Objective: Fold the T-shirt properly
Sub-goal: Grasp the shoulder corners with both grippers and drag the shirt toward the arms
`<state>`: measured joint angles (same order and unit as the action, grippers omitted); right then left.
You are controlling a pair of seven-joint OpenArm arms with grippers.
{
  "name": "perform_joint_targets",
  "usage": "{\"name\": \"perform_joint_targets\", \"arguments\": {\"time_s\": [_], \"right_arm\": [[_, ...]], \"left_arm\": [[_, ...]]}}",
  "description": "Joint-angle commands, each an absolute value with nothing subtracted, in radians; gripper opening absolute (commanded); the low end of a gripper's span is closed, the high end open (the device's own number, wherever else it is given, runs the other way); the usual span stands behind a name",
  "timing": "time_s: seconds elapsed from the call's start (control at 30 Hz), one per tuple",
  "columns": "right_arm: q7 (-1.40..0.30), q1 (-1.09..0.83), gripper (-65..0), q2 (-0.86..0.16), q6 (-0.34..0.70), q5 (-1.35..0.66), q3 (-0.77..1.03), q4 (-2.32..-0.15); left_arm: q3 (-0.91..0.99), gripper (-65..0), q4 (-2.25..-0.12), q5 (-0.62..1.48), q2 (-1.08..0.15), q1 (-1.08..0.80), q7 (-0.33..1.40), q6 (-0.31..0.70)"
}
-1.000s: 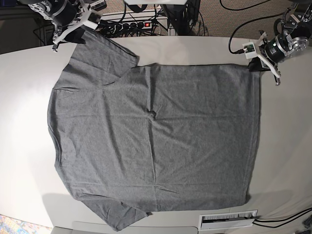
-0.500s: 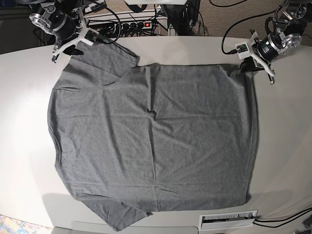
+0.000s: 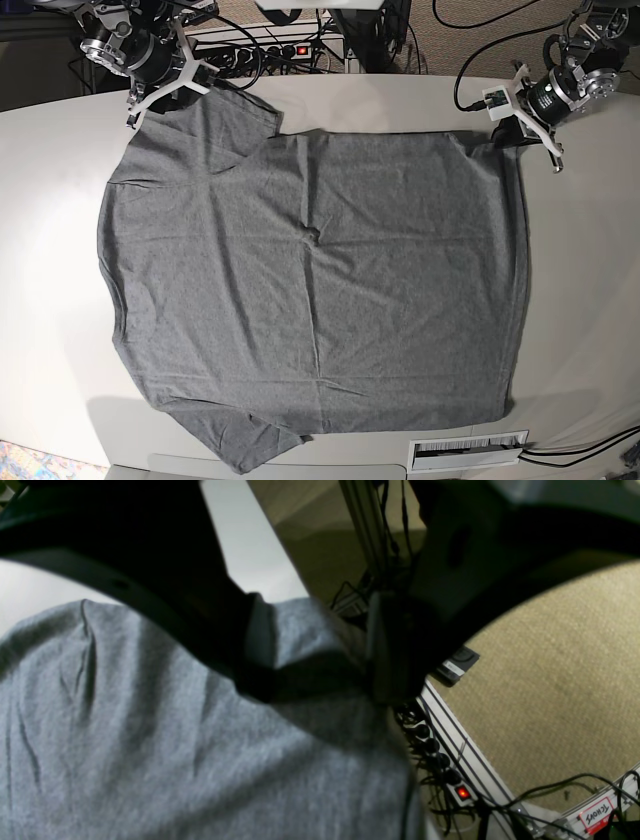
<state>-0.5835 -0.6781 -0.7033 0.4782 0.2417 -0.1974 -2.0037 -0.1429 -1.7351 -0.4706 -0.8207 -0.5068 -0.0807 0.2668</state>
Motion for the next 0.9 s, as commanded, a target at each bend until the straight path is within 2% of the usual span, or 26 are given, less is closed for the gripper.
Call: {"name": "perform_joint_targets", "arguments": {"time_s": [0.0, 0.1, 0.33, 0.47, 0.57, 0.87], "right_arm": [[-0.589, -0.667, -40.9, -0.709, 0.468, 0.236, -0.197, -1.995], [-0.622, -0.668, -53.1, -0.709, 0.467, 0.234, -0.197, -1.996], [-0.738, -0.668, -65.0, -0.709, 0.467, 0.215, -0.197, -1.999], [-0.801, -0.669, -65.0, -0.709, 0.468, 0.154, -0.197, -2.039], [-0.846, -0.687, -65.0, -0.710, 0.468, 0.134, -0.197, -2.100], [-0.905, -0.827, -65.0, -0.710, 0.467, 0.223, -0.195, -2.202]], "left_arm": [[-0.142, -65.0, -1.739, -0.478, -0.837, -0.515, -0.071, 0.290], [-0.142, -65.0, -1.739, -0.478, -0.838, -0.515, -0.069, 0.290], [-0.142, -65.0, -1.739, -0.478, -0.841, -0.515, -0.069, 0.290], [-0.142, -65.0, -1.739, -0.477, -0.843, -0.516, -0.068, 0.290], [-0.142, -65.0, -1.739, -0.468, -0.861, -0.522, -0.068, 0.347], [-0.142, -65.0, -1.753, -0.471, -0.943, -0.617, -0.067, 0.356]]}}
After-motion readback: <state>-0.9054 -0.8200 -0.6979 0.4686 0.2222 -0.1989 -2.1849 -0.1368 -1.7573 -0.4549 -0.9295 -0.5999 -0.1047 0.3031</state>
